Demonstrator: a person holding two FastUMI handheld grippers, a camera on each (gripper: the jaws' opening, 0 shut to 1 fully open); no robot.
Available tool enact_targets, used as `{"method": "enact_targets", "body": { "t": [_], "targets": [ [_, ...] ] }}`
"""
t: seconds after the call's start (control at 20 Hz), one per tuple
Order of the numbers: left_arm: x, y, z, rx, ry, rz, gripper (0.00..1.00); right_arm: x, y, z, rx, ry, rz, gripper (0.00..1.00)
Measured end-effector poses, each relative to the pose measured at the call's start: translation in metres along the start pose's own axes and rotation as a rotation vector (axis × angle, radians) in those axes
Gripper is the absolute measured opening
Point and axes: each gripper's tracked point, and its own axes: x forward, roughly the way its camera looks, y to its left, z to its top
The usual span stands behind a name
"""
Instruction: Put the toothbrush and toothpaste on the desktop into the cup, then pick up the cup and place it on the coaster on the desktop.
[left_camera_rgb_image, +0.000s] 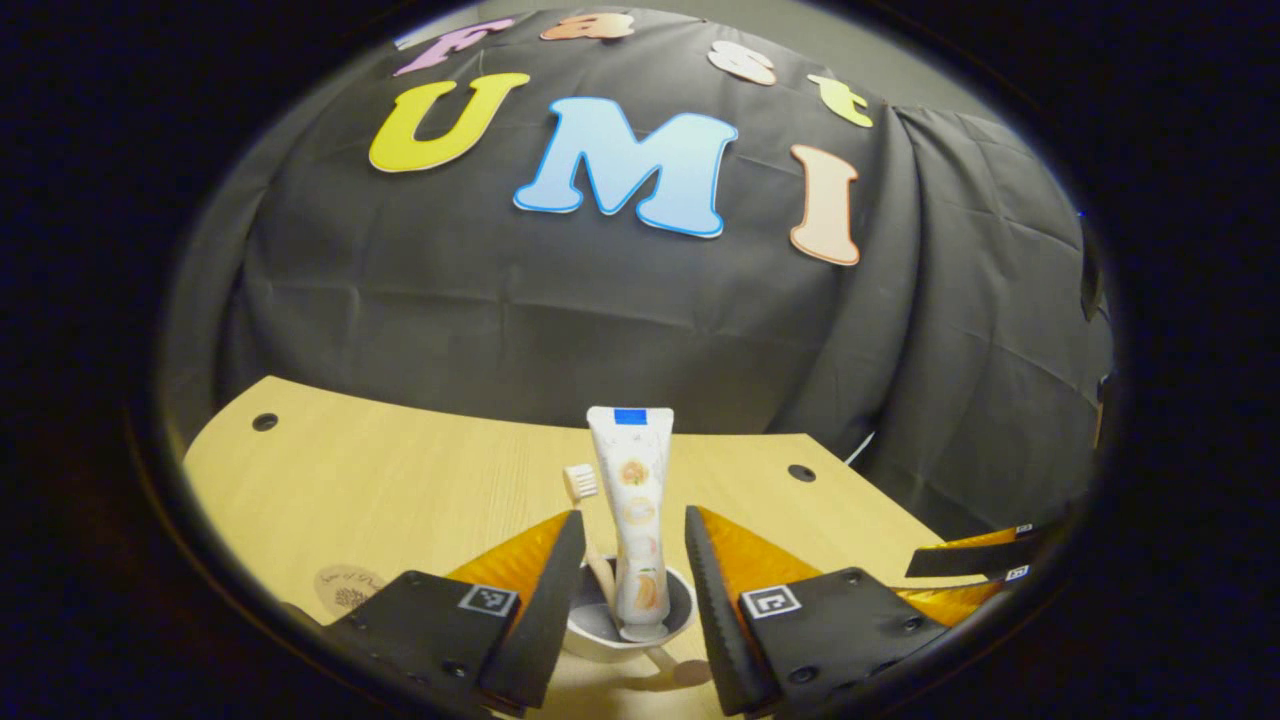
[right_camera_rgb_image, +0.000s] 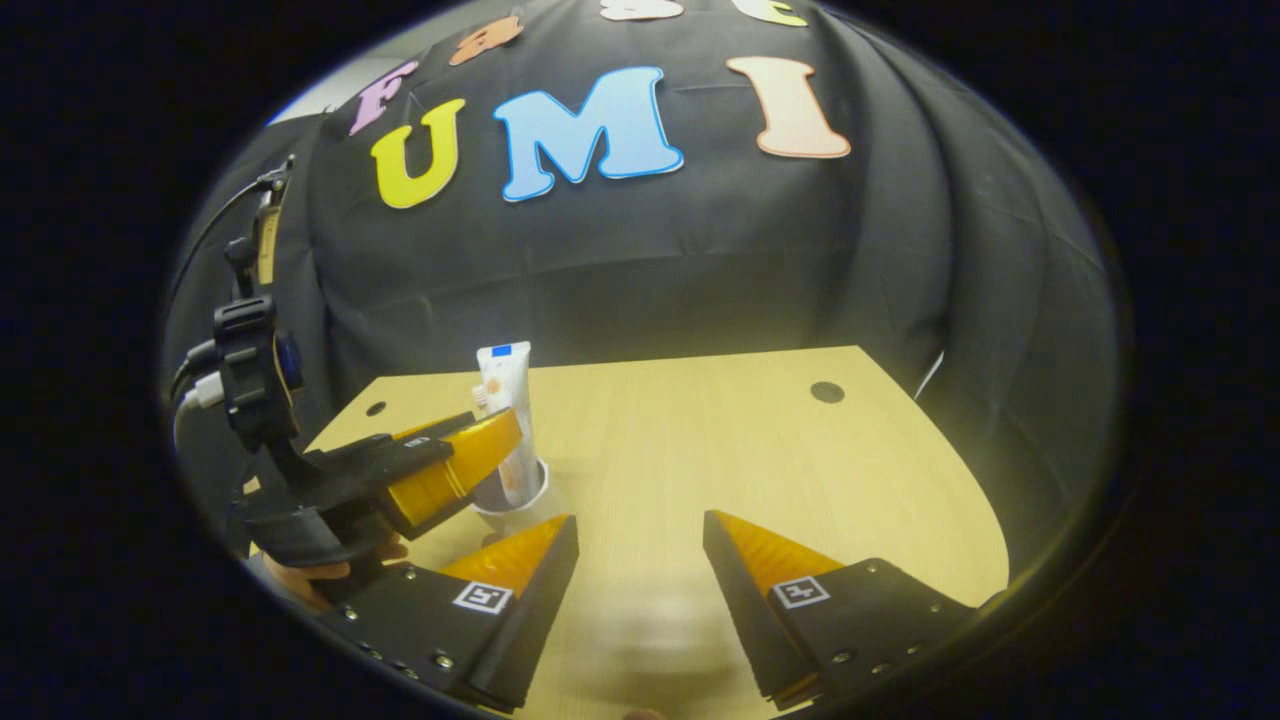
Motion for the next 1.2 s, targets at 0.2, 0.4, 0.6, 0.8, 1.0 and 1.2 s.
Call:
{"method": "enact_targets", "body": {
  "t": [0.2, 0.4, 0.6, 0.8, 1.0, 1.2],
  "targets": [
    [-0.011, 0.010, -0.005, -0.051, 0.021, 0.015, 0.75, 0.001, 0.009, 0.001, 0.009, 0.005, 0.016, 0.79],
    [-0.029, 0.021, 0.017, -0.031, -0.033, 0.036, 0.99, 0.004, 0.019, 0.008, -0.006, -0.002, 0.022, 0.79],
    [-0.048, 0.028, 0.037, -0.008, -0.066, 0.045, 0.95, 0.007, 0.033, 0.009, -0.027, 0.015, 0.036, 0.78],
    [-0.067, 0.042, 0.044, 0.009, -0.056, 0.083, 0.95, 0.013, 0.055, 0.003, -0.051, 0.070, 0.070, 0.82],
    [-0.089, 0.065, 0.049, 0.013, -0.056, 0.133, 0.95, 0.018, 0.070, -0.002, -0.060, 0.121, 0.084, 0.87],
    [-0.105, 0.085, 0.048, -0.004, -0.048, 0.174, 0.95, 0.028, 0.089, -0.016, -0.040, 0.216, 0.128, 0.87]
  ]
}}
